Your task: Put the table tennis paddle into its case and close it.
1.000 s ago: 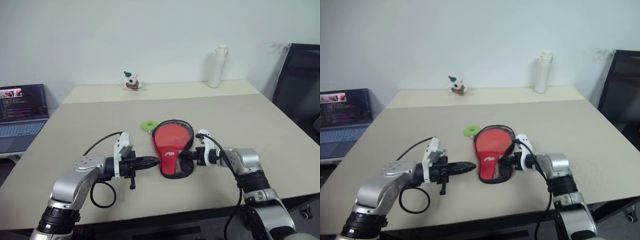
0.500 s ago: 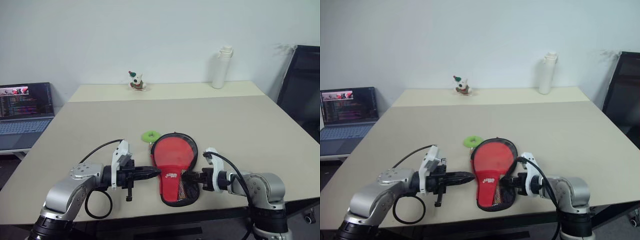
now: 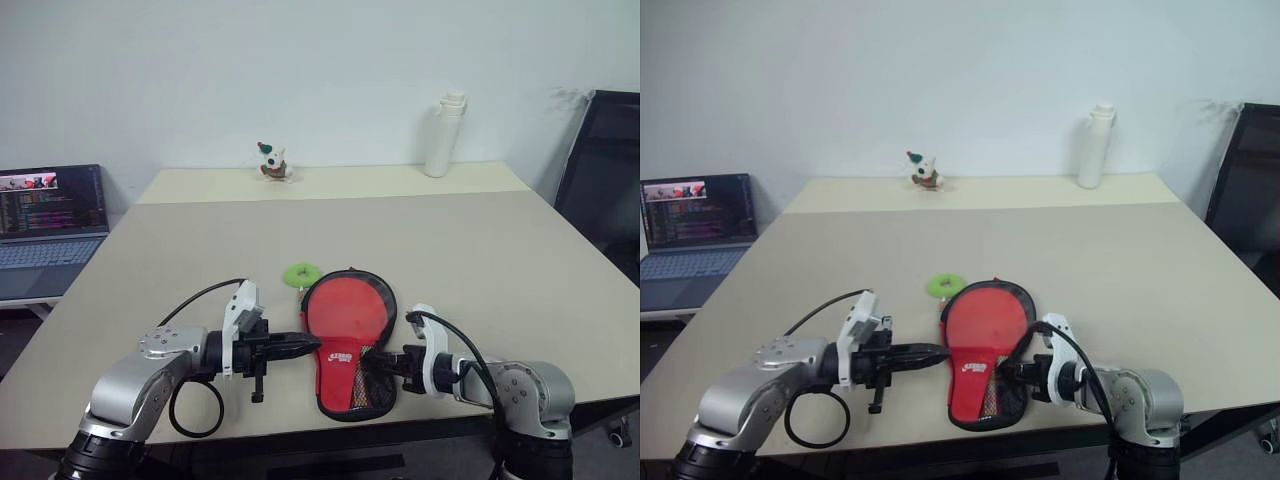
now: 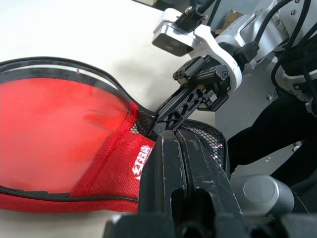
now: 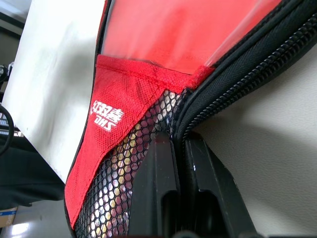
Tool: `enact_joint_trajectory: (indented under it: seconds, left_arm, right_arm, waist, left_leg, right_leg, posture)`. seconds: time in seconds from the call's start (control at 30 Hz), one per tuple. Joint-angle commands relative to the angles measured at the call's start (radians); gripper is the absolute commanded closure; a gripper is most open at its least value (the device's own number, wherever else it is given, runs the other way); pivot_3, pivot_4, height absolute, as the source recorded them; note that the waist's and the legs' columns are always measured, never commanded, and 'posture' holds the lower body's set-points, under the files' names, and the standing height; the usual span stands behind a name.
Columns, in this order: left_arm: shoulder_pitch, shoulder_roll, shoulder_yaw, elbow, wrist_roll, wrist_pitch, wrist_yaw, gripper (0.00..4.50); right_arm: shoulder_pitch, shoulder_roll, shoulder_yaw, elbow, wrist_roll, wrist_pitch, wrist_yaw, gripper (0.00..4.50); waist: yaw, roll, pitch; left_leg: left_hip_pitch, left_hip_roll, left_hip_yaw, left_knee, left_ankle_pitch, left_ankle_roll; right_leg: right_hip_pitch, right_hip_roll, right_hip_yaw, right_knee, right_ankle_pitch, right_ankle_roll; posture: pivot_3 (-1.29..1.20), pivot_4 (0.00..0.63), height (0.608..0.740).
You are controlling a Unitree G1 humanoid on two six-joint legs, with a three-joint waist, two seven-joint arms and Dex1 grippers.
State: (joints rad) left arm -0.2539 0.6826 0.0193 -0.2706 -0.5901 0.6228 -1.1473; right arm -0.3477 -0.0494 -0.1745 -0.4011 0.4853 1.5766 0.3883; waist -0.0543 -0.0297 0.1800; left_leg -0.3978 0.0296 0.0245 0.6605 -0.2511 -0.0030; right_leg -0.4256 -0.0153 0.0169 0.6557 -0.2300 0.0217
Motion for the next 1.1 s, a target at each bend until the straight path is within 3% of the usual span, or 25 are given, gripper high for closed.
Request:
enact_joint_trajectory:
  seconds: [0.03, 0.33, 0.4, 0.57, 0.67, 1.03, 1.1]
  left_arm:
    - [-0.013, 0.007, 0.002, -0.015, -0.005, -0.019, 0.004, 4.5]
    - [-0.041, -0.027, 0.025, 0.026, 0.002, -0.015, 0.101, 4.5]
    - [-0.066, -0.044, 0.041, 0.054, -0.005, -0.003, 0.142, 4.5]
    - [-0.147, -0.082, 0.061, 0.151, 0.036, -0.051, 0.229, 4.5]
    - [-0.221, -0.097, 0.049, 0.26, 0.107, -0.103, 0.286, 3.92]
    - [-0.479, -0.16, 0.0, 0.692, 0.29, -0.233, 0.353, 0.02]
    - [-0.511, -0.169, -0.007, 0.763, 0.319, -0.264, 0.354, 0.02]
  right_arm:
    - [0.022, -0.003, 0.003, -0.013, 0.008, 0.017, -0.02, 3.95]
    - [0.055, -0.193, 0.208, -0.169, 0.034, -0.11, 0.019, 1.07]
    - [0.045, -0.211, 0.18, -0.19, 0.054, -0.116, 0.028, 0.41]
    - [0.009, -0.233, 0.082, -0.195, 0.104, -0.149, 0.06, 0.41]
    - [-0.023, -0.24, 0.052, -0.173, 0.112, -0.172, 0.059, 0.38]
    - [-0.031, -0.259, 0.032, -0.213, 0.184, -0.141, 0.065, 0.38]
    - [-0.019, -0.295, 0.034, -0.231, 0.216, -0.122, 0.091, 0.38]
  waist:
    - [0.0, 0.0, 0.0]
    - [0.004, 0.0, 0.0]
    - [0.007, 0.0, 0.0]
    - [0.014, 0.0, 0.0]
    - [0.017, 0.0, 0.0]
    - [0.025, 0.0, 0.0]
    - [0.026, -0.001, 0.0]
  left_leg:
    - [0.0, 0.0, 0.0, 0.0, 0.0, 0.0]
    - [0.0, 0.0, -0.002, 0.0, 0.0, 0.0]
    - [0.0, 0.0, -0.002, 0.0, 0.0, 0.0]
    - [-0.002, -0.001, -0.002, 0.0, 0.0, 0.0]
    - [-0.002, -0.001, -0.002, 0.0, 0.0, 0.0]
    - [-0.003, -0.001, -0.001, 0.0, 0.0, 0.0]
    - [-0.004, -0.001, -0.001, 0.0, 0.0, 0.0]
  right_leg:
    - [0.0, 0.0, 0.0, 0.0, 0.0, 0.0]
    - [0.002, 0.0, -0.001, -0.005, 0.0, 0.0]
    - [0.003, 0.0, -0.002, -0.006, 0.0, 0.001]
    - [0.003, -0.001, -0.002, -0.008, 0.001, 0.002]
    - [0.003, 0.0, -0.002, -0.007, 0.001, 0.002]
    - [0.002, -0.001, -0.002, -0.009, 0.001, 0.002]
    - [0.002, -0.001, -0.002, -0.009, 0.002, 0.002]
  posture:
    - [0.0, 0.15, 0.74]
    - [0.0, 0.15, 0.74]
    - [0.0, 0.15, 0.74]
    - [0.0, 0.15, 0.74]
    - [0.0, 0.15, 0.74]
    - [0.0, 0.15, 0.74]
    - [0.0, 0.15, 0.74]
